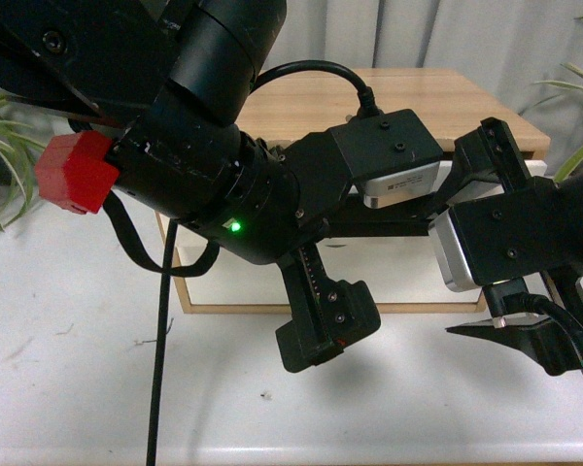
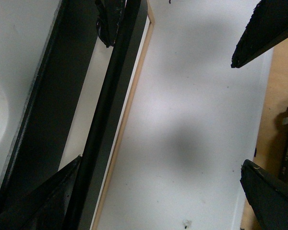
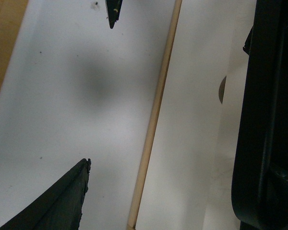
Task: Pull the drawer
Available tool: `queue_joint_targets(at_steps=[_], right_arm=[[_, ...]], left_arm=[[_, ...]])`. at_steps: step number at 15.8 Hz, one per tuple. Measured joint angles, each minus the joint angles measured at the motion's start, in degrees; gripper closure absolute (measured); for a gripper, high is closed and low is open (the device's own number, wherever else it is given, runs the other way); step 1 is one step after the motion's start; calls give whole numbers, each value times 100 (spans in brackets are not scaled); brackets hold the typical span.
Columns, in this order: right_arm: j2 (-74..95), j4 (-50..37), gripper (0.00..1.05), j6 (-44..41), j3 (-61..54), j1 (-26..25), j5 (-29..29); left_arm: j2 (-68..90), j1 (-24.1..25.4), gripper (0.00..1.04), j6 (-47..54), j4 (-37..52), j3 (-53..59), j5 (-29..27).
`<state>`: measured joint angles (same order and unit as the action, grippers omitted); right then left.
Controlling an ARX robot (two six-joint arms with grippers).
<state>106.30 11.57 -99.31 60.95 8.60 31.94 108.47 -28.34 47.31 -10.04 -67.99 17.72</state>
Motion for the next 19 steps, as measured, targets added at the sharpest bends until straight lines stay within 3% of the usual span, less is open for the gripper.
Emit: queue_joint_targets(at_steps=[6, 11, 19], right_arm=[[-350, 42, 6, 35, -428, 39, -44], [-1386, -155, 6, 612, -1676, 197, 129], [-1718, -166, 6, 881, -1978, 229, 236]], left_arm=[[-396, -151, 7, -59, 291, 577, -52], [-1182, -529, 7, -437, 577, 1510, 94], [-1580, -608, 7, -601, 581, 1856, 144]])
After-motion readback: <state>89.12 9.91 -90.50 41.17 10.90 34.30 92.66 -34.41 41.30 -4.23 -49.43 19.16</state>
